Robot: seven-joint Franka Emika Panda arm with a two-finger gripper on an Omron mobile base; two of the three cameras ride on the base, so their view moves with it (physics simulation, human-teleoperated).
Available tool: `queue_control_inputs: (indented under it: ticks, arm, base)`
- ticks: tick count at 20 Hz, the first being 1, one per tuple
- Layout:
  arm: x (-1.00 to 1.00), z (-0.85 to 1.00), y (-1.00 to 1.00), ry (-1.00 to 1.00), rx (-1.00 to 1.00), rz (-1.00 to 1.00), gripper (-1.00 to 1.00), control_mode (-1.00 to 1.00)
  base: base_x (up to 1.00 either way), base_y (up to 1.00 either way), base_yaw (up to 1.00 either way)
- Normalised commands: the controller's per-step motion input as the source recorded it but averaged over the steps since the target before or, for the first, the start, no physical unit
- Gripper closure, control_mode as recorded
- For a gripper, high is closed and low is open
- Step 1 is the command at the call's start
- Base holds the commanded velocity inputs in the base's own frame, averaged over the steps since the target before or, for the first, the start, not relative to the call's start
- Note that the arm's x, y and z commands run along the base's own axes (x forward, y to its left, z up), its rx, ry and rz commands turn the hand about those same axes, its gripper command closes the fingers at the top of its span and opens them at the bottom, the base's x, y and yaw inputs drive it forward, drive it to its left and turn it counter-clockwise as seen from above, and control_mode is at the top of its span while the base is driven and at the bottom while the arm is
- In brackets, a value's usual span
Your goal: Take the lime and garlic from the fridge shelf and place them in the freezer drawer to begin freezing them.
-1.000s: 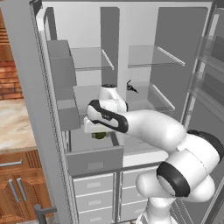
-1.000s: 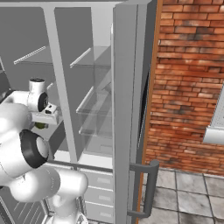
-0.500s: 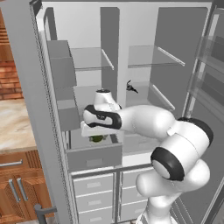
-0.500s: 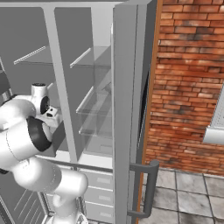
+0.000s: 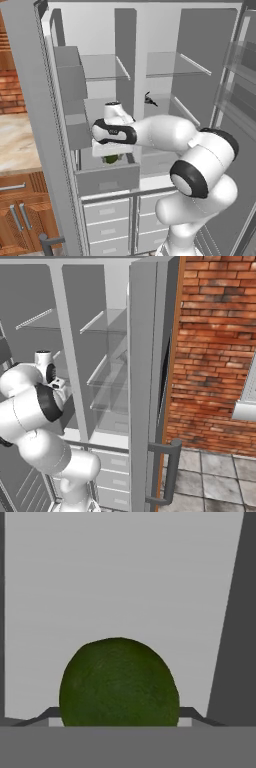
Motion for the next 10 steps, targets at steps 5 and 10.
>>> queue_control_inputs:
  ticks: [5,10]
  arm:
    - [-0.69,-0.27,0.23,0.00,0.00,0.00,1.00,-1.00]
    - [-0.15,-0.01,0.26,0.00,0.00,0.00,1.00,-1.00]
  base:
    - [0.00,0.00,0.00]
    - [0.00,0.00,0.00]
